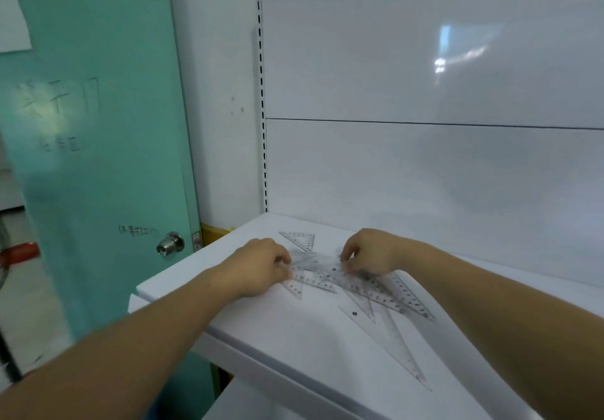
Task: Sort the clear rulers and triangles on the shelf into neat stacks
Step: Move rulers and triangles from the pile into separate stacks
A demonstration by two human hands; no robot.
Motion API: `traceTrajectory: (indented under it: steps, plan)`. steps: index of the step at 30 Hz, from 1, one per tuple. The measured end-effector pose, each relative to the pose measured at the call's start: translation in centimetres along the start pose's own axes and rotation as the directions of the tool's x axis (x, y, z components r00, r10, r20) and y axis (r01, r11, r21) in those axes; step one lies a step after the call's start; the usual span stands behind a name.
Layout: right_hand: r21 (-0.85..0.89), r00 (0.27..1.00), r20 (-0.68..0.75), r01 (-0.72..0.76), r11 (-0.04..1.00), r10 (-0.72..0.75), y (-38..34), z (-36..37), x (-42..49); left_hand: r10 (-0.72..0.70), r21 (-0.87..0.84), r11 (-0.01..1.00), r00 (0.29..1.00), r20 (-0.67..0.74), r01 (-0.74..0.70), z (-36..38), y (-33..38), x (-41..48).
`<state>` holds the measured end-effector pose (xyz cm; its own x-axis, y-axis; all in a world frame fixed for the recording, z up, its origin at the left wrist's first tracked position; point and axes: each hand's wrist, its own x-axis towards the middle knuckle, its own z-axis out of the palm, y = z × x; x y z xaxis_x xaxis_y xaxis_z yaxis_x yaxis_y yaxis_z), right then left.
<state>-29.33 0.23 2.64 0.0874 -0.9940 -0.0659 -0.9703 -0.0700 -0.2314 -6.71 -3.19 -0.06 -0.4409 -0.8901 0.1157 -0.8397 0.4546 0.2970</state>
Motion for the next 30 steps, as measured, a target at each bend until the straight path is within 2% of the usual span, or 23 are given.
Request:
traceTrajectory:
  steps: [3,6,11,14,17,21,25,30]
  plan:
    - [0.027,0.996,-0.052,-0.068,0.997,0.070,-0.4,0.0,0.4,0.045,-0.084,0.995,0.999,-0.002,-0.045,0.0,-0.7,0.9]
    - [0.126,0.981,-0.102,-0.149,0.981,0.162,-1.3,0.1,0.0,0.108,-0.131,0.986,0.994,0.004,-0.106,0.1,-1.5,1.4]
    - [0.262,0.931,-0.181,-0.265,0.928,0.317,-2.2,1.4,-1.9,0.156,-0.012,0.988,0.988,0.005,-0.156,0.0,-3.5,1.8]
    - [0.402,0.881,-0.241,-0.291,0.868,0.407,-2.8,2.7,-3.2,0.238,-0.125,0.961,0.969,-0.071,-0.245,0.5,-4.3,1.9]
    - [0.487,0.831,-0.320,-0.266,0.832,0.454,-3.4,3.8,-4.1,0.257,-0.199,0.939,0.956,-0.143,-0.282,0.8,-4.6,1.6]
    - [0.452,0.780,-0.428,-0.252,0.856,0.456,-3.5,5.0,-4.7,0.274,-0.210,0.925,0.940,-0.204,-0.315,0.8,-4.9,1.6]
    - [0.330,0.781,-0.478,-0.265,0.906,0.402,-3.2,5.6,-4.8,0.240,-0.246,0.917,0.927,-0.288,-0.314,1.0,-5.0,1.7]
    - [0.315,0.773,-0.507,-0.247,0.917,0.382,-3.0,5.8,-4.7,0.087,-0.492,0.814,0.902,-0.423,-0.310,0.6,-5.2,1.8]
